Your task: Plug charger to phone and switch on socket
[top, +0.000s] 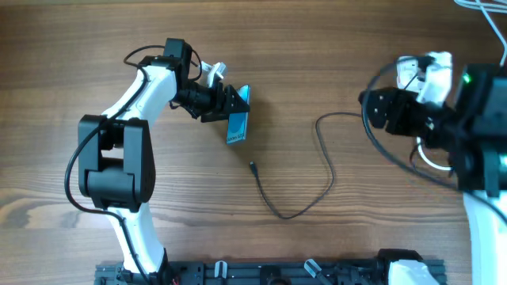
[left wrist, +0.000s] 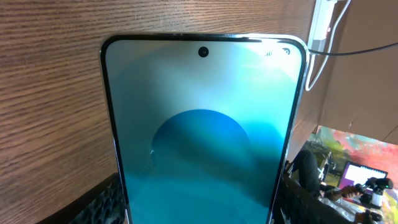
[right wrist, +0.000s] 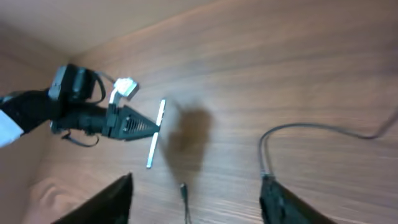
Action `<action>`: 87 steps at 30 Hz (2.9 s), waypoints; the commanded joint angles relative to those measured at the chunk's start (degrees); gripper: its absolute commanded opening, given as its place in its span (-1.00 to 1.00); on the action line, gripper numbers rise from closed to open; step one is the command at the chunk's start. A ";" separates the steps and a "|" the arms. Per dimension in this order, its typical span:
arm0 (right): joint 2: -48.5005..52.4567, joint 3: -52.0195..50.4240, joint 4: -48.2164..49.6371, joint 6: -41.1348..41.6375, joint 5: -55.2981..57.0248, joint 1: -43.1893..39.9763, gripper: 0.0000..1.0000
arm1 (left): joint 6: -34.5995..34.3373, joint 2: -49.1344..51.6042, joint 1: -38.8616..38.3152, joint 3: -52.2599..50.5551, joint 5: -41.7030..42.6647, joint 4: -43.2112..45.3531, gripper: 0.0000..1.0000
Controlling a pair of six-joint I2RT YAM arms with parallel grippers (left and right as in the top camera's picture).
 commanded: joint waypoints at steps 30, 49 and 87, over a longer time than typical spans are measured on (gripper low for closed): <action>37.81 0.98 18.25 13.51 4.15 33.27 0.71 | 1.16 -2.23 0.17 -0.04 1.97 0.61 0.34; 45.83 0.98 30.42 19.80 10.56 37.24 -0.01 | 1.14 -2.23 0.13 -0.04 1.99 0.59 0.35; 45.81 1.01 32.46 23.04 1.70 35.23 -0.91 | 1.14 -2.23 -1.42 -0.04 2.01 0.57 0.98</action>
